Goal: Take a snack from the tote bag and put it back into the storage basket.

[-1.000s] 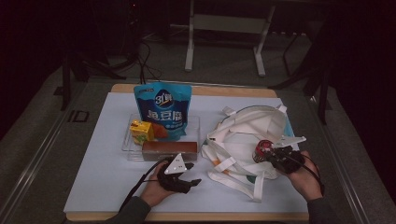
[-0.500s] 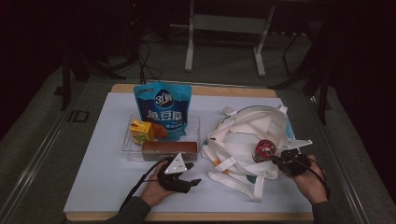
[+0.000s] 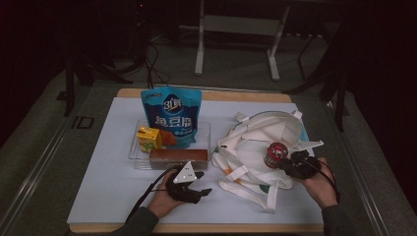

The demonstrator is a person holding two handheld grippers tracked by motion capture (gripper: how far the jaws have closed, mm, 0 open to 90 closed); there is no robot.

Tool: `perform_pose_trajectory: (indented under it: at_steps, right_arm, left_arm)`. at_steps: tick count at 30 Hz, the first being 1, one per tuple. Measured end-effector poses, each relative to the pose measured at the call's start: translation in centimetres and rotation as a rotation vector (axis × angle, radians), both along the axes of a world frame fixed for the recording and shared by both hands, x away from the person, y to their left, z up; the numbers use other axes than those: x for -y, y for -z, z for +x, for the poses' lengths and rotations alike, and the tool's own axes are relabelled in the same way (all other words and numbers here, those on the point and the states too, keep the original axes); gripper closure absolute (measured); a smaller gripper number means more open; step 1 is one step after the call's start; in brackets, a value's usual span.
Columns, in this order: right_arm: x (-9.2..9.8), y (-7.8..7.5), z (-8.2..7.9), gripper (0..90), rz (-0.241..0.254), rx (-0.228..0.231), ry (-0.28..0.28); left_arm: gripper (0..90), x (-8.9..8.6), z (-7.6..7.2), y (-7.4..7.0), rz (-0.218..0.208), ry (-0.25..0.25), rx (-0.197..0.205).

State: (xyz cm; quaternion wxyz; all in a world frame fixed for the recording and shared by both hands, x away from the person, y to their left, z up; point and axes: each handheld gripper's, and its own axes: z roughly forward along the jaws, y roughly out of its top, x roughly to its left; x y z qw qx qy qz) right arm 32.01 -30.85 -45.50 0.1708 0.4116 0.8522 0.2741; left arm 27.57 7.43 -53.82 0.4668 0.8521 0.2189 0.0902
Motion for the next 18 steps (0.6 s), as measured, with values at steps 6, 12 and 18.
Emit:
perform_pose_trajectory:
  at_steps: [6,12,18]
  right_arm:
    - [0.1,-1.2,0.6,56.0,0.023,0.021,0.032]
    - [-0.2,-1.6,1.8,39.1,0.019,0.026,0.066]
    - [-0.4,-1.4,2.9,29.8,-0.016,0.007,0.068]
  left_arm:
    - [35.4,0.0,0.0,0.0,0.000,0.000,0.000]
    - [35.5,0.0,0.0,0.0,0.000,0.002,-0.001]
    - [35.5,0.0,0.0,0.0,-0.001,0.002,-0.002]
